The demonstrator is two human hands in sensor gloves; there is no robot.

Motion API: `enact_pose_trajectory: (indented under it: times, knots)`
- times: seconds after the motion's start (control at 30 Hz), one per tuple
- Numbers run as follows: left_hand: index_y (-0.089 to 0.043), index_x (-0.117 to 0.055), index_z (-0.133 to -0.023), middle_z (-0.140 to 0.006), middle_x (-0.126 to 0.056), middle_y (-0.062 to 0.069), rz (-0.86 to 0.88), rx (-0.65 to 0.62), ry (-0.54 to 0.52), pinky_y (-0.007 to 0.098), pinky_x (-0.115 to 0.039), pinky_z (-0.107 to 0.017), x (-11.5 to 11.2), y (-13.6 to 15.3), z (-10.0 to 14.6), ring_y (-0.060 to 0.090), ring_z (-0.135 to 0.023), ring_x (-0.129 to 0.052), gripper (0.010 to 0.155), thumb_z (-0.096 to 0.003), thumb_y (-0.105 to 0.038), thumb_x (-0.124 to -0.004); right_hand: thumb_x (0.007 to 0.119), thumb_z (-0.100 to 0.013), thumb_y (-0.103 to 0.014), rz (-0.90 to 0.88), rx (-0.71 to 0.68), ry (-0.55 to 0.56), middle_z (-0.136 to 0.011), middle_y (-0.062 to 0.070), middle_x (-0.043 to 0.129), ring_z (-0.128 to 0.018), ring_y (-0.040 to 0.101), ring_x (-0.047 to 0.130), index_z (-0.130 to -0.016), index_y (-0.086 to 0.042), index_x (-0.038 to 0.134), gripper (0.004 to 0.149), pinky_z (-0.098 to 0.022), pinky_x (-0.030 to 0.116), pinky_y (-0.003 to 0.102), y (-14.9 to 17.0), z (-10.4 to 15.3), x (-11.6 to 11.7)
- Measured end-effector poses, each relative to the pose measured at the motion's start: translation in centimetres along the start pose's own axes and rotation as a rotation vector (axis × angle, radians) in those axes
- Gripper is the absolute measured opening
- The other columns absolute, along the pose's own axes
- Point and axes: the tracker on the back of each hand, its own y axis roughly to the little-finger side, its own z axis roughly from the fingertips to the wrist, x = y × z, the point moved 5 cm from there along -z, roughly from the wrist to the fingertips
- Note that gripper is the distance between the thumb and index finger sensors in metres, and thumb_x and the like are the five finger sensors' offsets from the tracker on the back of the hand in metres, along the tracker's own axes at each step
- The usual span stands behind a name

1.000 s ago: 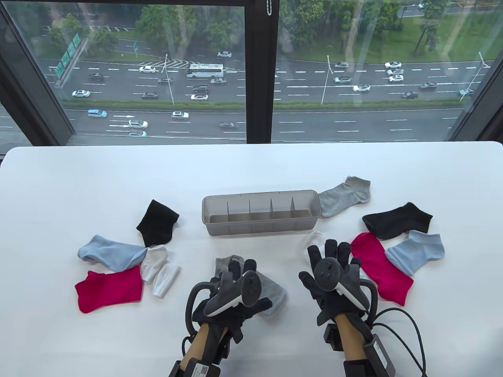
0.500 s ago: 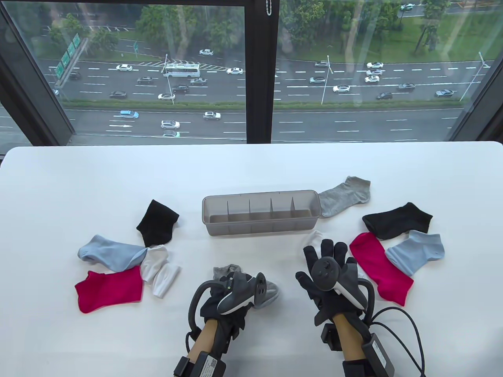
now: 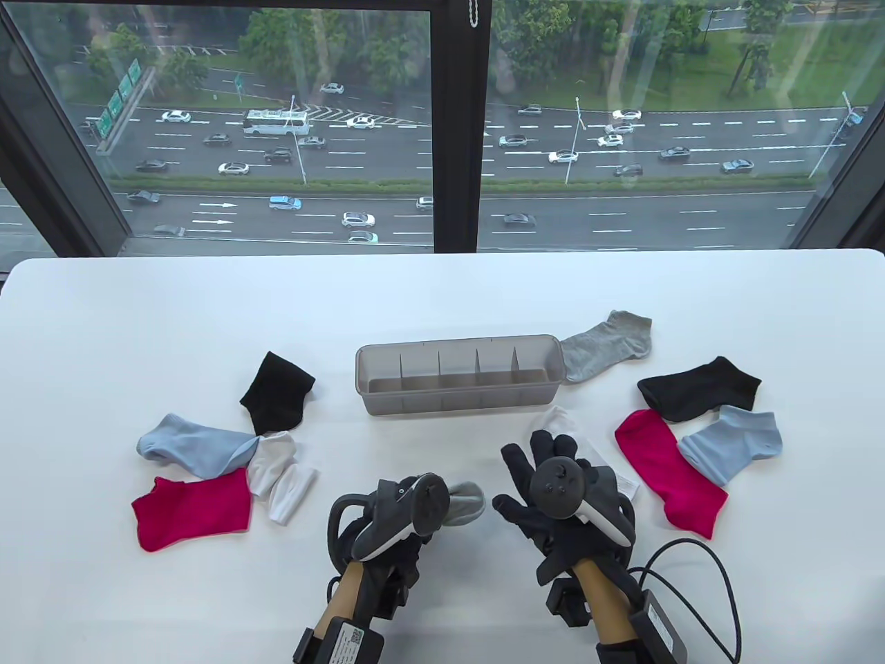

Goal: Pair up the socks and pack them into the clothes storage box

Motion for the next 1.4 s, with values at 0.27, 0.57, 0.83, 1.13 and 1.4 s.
enact_pose_trajectory:
  times: [0.27,0.57,0.83,1.13,1.4]
  knots:
    - [-0.023,-0.056,-0.1,-0.088,-0.091,0.003,0.581,-0.184,0.022,0.044,-0.085,-0.063,0.8,-0.6,0.5,0.02,-0.075,-0.103,0.05,-0.0527,-0.036,-0.064,0.074,-0.05,-0.054,-0.215,-0.186,-0.045,-0.126,0.009,0.016,-0.113,0.043,0.027,-0.11,-0.036,0.011,0.089,-0.084,0.033,0.062,-2.6,-0.1,0.9]
    - [-0.029,-0.051,-0.101,-0.098,-0.082,0.0,0.773,-0.239,0.041,0.043,-0.08,-0.071,0.7,-1.5,1.1,0.021,-0.084,-0.097,0.048,-0.0544,-0.034,-0.062,0.084,-0.047,-0.046,-0.238,-0.257,0.293,-0.088,0.004,0.087,-0.075,0.021,0.091,-0.104,-0.024,0.056,0.067,-0.073,0.069,0.048,-2.8,0.6,-1.4]
    - [-0.034,-0.058,-0.101,-0.111,-0.066,0.008,0.669,-0.132,0.002,0.055,-0.069,-0.075,0.8,0.4,1.0,0.029,-0.09,-0.089,0.047,-0.0556,-0.039,-0.066,0.084,-0.051,-0.038,-0.367,-0.201,0.38,-0.076,0.001,0.091,-0.065,0.02,0.093,-0.091,-0.028,0.072,0.043,-0.072,0.069,0.049,-1.3,1.2,-3.0]
    - [-0.028,-0.055,-0.108,-0.114,-0.063,0.012,0.689,0.046,-0.17,0.059,-0.056,-0.079,1.6,4.0,1.4,0.038,-0.102,-0.072,0.054,-0.0573,-0.044,-0.056,0.084,-0.053,-0.04,0.154,-0.089,0.473,-0.074,0.001,0.09,-0.065,0.02,0.091,-0.091,-0.03,0.072,0.041,-0.074,0.066,0.051,-1.4,2.0,-4.0]
    - [-0.026,-0.045,-0.113,-0.12,-0.051,0.012,0.572,0.006,-0.196,0.062,-0.046,-0.083,1.9,2.4,1.6,0.04,-0.111,-0.056,0.06,-0.057,-0.048,-0.05,0.084,-0.052,-0.037,0.273,-0.08,0.434,-0.077,0.001,0.089,-0.069,0.022,0.089,-0.091,-0.031,0.072,0.041,-0.076,0.063,0.053,-2.6,2.0,-3.5]
